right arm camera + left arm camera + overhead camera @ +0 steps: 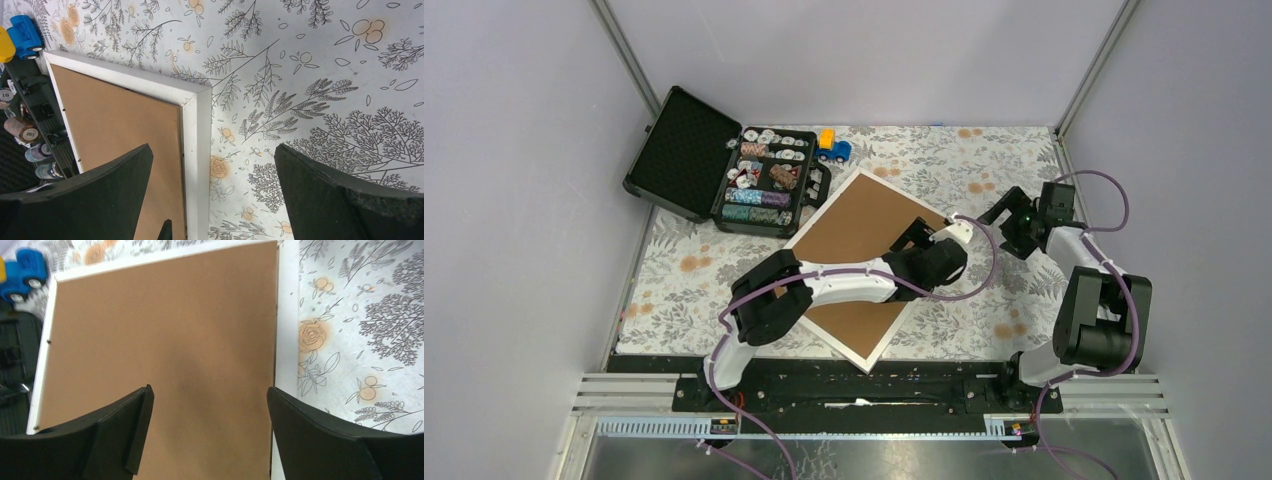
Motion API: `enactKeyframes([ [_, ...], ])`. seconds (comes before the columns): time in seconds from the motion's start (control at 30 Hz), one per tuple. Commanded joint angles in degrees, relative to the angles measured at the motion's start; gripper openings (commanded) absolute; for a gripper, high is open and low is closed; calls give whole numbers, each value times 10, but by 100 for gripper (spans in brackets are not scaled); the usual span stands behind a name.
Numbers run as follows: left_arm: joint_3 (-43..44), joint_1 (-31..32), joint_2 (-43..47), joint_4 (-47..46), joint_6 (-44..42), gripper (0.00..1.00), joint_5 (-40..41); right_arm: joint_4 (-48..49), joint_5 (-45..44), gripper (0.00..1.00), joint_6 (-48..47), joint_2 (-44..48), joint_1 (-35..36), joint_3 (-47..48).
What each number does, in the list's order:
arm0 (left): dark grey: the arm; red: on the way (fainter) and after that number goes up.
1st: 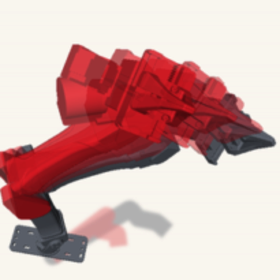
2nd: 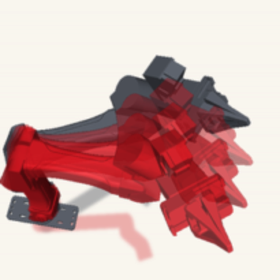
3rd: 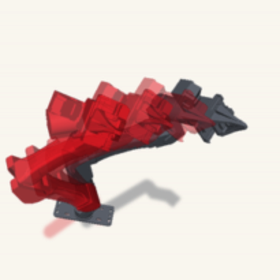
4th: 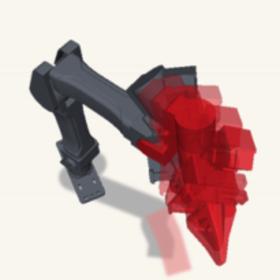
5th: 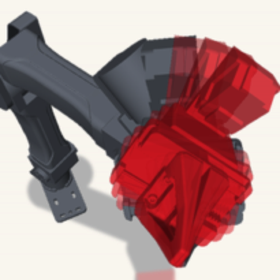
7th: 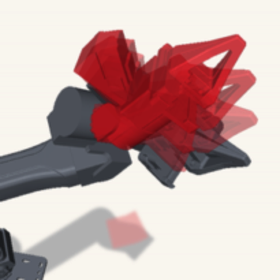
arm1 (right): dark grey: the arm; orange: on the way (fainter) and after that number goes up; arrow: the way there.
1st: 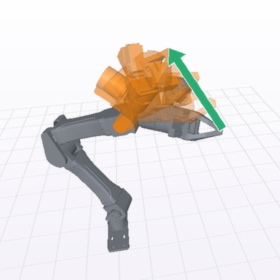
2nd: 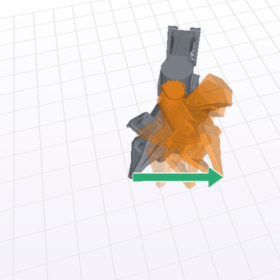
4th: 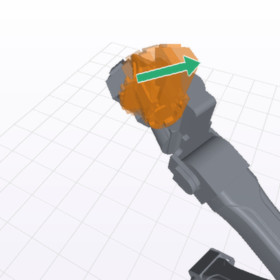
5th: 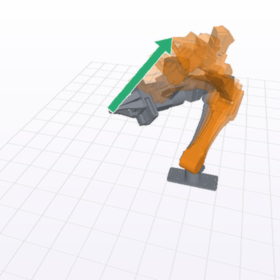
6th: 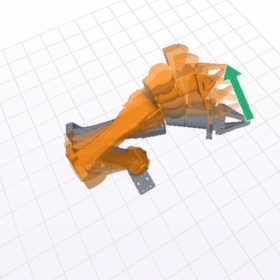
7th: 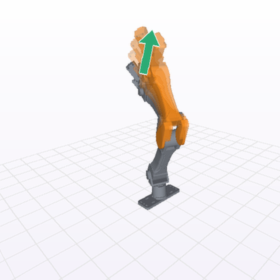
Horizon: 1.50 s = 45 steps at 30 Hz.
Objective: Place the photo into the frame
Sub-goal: Adjust the photo frame item on the photo frame, then adjust the photo frame at the center of the board.
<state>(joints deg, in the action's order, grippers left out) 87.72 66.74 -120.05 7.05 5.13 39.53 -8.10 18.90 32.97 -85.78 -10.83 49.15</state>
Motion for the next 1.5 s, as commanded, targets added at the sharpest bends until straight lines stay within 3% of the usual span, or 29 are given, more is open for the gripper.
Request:
enactKeyframes([
  [0.0,-1,-9,42,54,53,95,-18,-17,10,100,-26,-6,-2,23],
  [0.1,-14,-17,89,87,101,99,-67,-8,41,100,-33,-27,-2,32],
  [0.23,-97,-42,193,89,174,99,-134,1,83,100,-42,-83,5,62],
  [0.43,-299,-129,404,122,331,99,-240,-9,82,100,-66,-152,21,117],
  [0.6,-446,-204,554,169,519,99,-312,-35,115,100,-88,-241,29,210],
  [0.73,-506,-226,621,220,651,99,-303,-67,132,100,-102,-306,51,274],
  [0.9,-600,-227,694,206,772,99,-281,-57,165,100,-88,-327,62,278],
  [1.1,-670,-227,675,100,801,99,-286,-56,159,100,-89,-325,75,268],
  [1.47,-617,-221,564,40,700,99,-311,-6,215,100,-48,-303,78,188],
])
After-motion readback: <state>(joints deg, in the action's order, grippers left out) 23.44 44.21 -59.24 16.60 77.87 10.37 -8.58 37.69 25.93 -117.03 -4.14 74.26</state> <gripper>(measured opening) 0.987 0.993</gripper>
